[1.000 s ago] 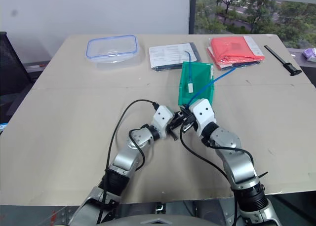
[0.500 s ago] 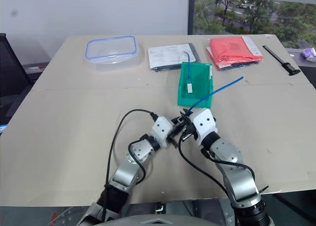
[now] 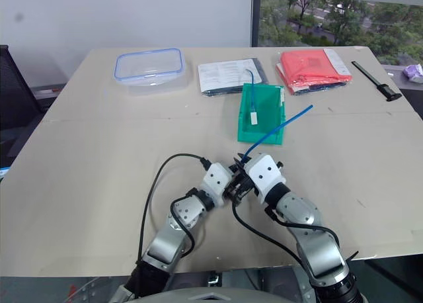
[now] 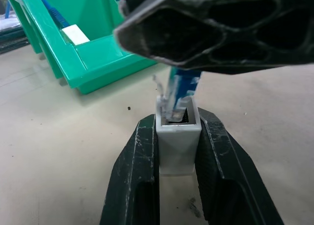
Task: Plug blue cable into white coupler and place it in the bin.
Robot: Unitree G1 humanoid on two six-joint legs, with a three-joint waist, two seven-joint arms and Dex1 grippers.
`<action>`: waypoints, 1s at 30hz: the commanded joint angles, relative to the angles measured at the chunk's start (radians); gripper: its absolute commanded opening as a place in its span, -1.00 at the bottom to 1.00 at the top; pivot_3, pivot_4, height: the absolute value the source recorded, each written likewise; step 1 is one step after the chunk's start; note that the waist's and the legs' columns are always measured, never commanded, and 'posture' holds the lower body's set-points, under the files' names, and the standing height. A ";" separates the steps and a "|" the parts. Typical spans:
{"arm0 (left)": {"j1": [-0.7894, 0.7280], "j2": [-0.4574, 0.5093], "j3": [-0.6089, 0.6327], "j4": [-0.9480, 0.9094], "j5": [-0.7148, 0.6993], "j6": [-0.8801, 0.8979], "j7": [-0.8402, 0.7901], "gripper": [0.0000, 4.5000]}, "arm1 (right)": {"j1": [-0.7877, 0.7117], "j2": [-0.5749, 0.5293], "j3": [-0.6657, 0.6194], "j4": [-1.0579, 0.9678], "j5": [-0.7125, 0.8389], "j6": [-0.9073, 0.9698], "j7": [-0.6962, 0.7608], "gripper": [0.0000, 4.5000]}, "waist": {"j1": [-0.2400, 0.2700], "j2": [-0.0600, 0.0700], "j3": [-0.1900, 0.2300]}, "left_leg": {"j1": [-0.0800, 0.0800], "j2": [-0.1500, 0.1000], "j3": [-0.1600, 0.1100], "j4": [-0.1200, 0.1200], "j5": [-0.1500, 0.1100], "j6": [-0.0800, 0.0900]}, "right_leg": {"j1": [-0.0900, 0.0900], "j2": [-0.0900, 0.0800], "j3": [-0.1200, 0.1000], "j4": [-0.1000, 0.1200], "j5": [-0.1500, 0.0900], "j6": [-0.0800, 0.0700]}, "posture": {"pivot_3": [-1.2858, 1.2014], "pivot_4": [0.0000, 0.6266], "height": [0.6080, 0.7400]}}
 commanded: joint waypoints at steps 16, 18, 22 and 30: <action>0.058 0.001 -0.042 0.005 0.020 0.063 0.013 -0.82 | 0.028 -0.009 -0.035 -0.039 -0.017 0.127 -0.031 -1.00 | -0.001 0.002 -0.012 | 0.000 0.000 0.000 0.000 0.000 0.000 | 0.000 0.000 0.000 0.000 0.000 0.000 | 0.03 -0.52 0.96; 0.059 0.000 -0.044 0.006 0.021 0.063 0.014 -0.82 | 0.025 -0.012 -0.037 -0.040 -0.017 0.132 -0.030 -1.00 | -0.001 0.002 -0.012 | 0.000 0.000 0.000 -0.001 0.000 0.000 | 0.000 0.000 0.000 0.000 0.000 0.000 | 0.03 -0.52 0.96; 0.061 0.000 -0.044 0.005 0.021 0.064 0.016 -0.82 | 0.022 -0.032 -0.030 -0.051 -0.023 0.142 -0.017 -1.00 | 0.000 0.002 -0.012 | 0.000 0.000 0.000 -0.001 0.000 0.000 | 0.000 -0.001 0.000 0.000 0.000 0.000 | 0.03 -0.52 0.96; 0.060 -0.003 -0.051 0.006 0.024 0.064 0.021 -0.82 | -0.023 -0.008 0.024 0.026 -0.021 0.208 -0.009 -1.00 | -0.001 0.003 -0.016 | 0.001 0.000 0.000 -0.001 0.000 0.000 | 0.000 0.000 0.000 -0.001 0.000 0.000 | 0.03 -0.52 0.96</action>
